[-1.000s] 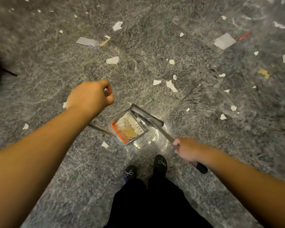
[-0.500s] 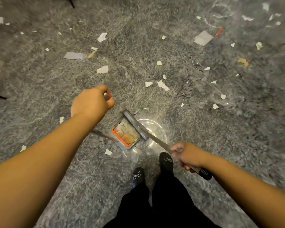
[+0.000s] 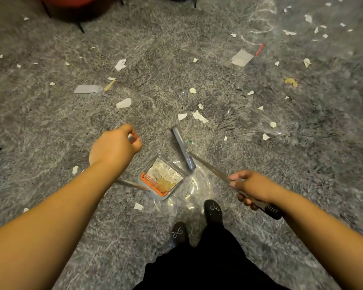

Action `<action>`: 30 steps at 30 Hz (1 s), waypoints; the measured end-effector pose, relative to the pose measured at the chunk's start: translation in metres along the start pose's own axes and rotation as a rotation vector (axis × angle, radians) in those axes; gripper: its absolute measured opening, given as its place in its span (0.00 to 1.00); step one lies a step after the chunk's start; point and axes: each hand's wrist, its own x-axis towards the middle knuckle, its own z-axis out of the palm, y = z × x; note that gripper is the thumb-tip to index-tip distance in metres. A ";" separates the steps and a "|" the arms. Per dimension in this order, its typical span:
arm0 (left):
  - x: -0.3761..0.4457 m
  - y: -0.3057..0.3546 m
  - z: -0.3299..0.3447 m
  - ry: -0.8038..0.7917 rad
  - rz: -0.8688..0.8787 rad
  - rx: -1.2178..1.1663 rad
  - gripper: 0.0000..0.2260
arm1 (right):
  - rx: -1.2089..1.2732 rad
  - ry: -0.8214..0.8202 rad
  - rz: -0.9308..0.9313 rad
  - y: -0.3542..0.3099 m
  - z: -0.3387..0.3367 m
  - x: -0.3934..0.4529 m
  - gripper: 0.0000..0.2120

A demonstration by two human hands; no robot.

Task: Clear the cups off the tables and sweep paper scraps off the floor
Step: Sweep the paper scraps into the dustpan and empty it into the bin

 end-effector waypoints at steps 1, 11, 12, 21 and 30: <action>0.001 0.001 -0.001 -0.004 -0.002 -0.003 0.04 | 0.012 0.011 -0.005 0.000 -0.002 0.000 0.11; 0.042 0.023 -0.001 -0.001 -0.037 -0.039 0.03 | 0.106 0.096 0.003 -0.015 -0.047 0.021 0.11; 0.051 0.028 -0.001 0.000 -0.037 -0.043 0.03 | 0.107 0.100 0.000 -0.019 -0.055 0.027 0.11; 0.142 0.088 0.001 -0.020 -0.039 -0.014 0.04 | 0.052 0.117 -0.009 -0.088 -0.146 0.097 0.10; 0.218 0.134 0.004 -0.040 -0.058 -0.008 0.04 | -0.113 0.167 -0.070 -0.172 -0.232 0.189 0.10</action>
